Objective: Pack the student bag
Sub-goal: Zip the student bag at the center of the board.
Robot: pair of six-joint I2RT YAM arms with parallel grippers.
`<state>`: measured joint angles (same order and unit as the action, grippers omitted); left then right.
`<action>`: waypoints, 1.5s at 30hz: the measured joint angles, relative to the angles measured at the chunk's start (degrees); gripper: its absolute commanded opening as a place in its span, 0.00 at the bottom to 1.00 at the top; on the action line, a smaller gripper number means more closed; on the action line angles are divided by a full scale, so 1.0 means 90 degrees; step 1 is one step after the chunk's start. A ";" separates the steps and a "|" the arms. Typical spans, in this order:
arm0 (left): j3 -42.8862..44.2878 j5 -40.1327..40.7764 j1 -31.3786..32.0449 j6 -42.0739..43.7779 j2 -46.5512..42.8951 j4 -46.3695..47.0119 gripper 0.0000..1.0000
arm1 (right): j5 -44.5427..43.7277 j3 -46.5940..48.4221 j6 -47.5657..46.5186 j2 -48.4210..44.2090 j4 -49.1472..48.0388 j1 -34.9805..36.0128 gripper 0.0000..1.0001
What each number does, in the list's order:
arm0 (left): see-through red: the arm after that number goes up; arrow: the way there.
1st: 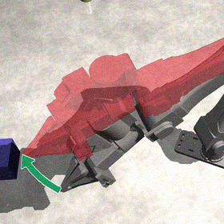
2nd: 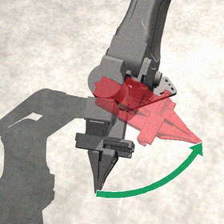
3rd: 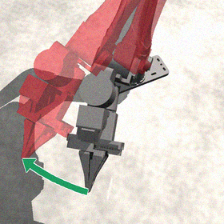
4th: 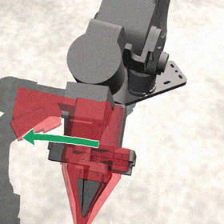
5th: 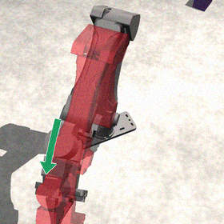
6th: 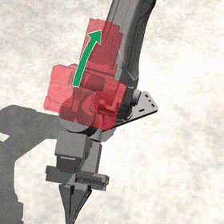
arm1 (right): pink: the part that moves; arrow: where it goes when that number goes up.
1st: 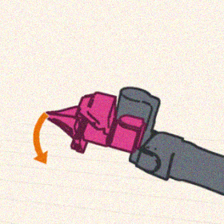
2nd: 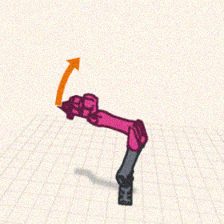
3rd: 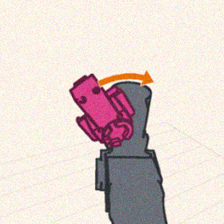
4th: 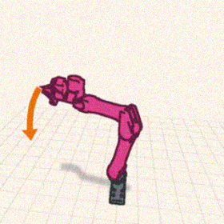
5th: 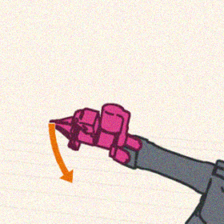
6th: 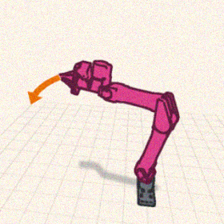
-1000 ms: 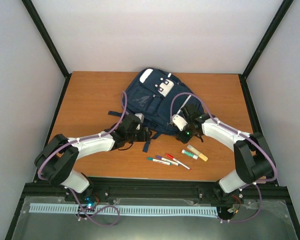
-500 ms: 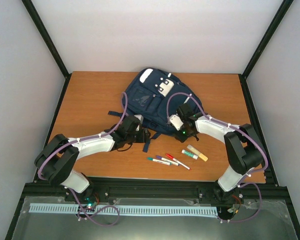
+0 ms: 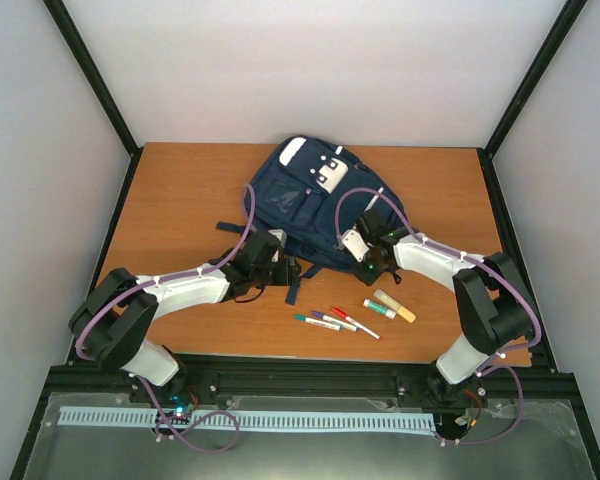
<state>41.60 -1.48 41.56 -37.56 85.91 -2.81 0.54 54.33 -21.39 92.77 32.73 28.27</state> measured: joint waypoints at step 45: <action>0.0583 -0.0141 0.0721 -0.3266 0.0743 0.0481 0.58 | 0.0578 0.0155 -0.0257 -0.0537 0.1066 0.0219 0.03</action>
<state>46.85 -2.74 48.05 -66.96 92.60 1.52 5.74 55.72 -23.70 87.94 42.33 30.24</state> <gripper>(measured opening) 0.634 0.037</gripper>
